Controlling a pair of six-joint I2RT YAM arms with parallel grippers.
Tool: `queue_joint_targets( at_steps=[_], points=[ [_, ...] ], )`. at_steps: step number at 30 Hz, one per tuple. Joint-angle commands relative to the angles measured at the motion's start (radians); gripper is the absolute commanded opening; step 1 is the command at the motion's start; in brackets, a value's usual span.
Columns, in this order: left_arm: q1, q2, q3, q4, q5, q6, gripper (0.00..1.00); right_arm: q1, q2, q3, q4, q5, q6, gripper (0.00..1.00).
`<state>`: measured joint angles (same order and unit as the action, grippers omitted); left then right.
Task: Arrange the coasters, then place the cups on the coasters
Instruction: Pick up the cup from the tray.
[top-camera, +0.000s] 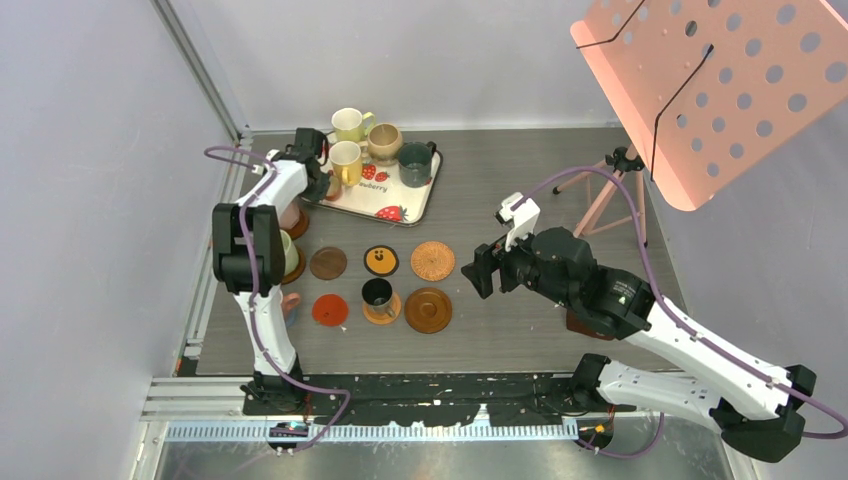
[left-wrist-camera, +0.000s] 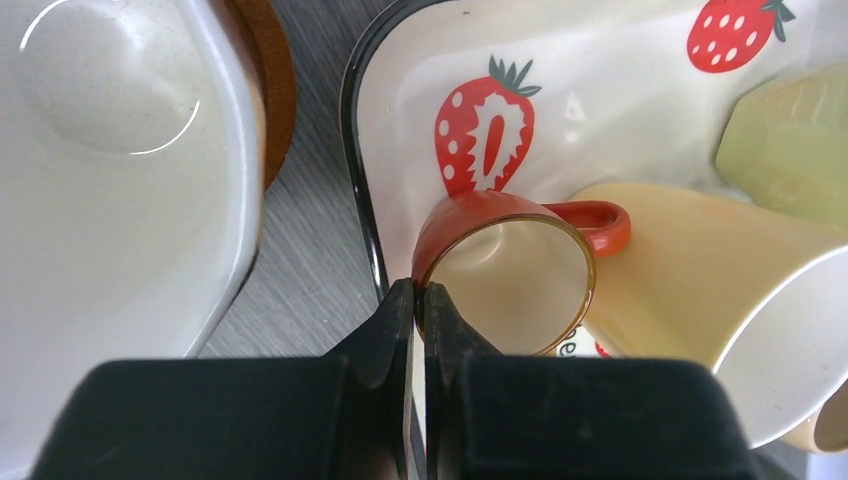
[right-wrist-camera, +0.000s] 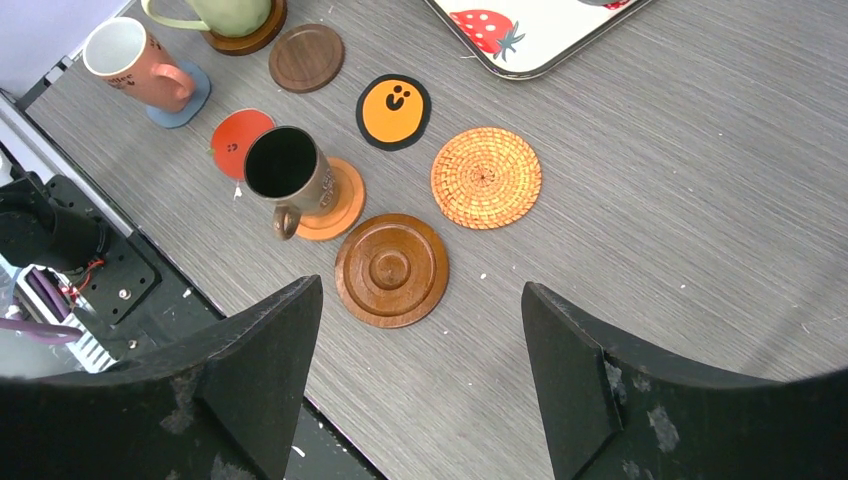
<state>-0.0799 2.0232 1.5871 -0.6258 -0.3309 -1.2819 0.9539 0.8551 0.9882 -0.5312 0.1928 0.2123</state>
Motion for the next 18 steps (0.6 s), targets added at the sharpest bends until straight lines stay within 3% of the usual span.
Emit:
queue_joint_targets(
  at_steps=[1, 11, 18],
  points=[
    [0.005, -0.102, 0.025, -0.026, -0.041, 0.028, 0.0, 0.002, -0.028, 0.007, 0.023, 0.003, 0.024, 0.8],
    [0.004, -0.24, -0.013, -0.054, -0.022, 0.068, 0.0, 0.003, -0.05, 0.006, 0.001, 0.008, 0.058, 0.8],
    [0.002, -0.372, -0.137, -0.116, 0.059, 0.096, 0.0, 0.002, -0.073, -0.031, -0.013, 0.022, 0.097, 0.8]
  ],
)
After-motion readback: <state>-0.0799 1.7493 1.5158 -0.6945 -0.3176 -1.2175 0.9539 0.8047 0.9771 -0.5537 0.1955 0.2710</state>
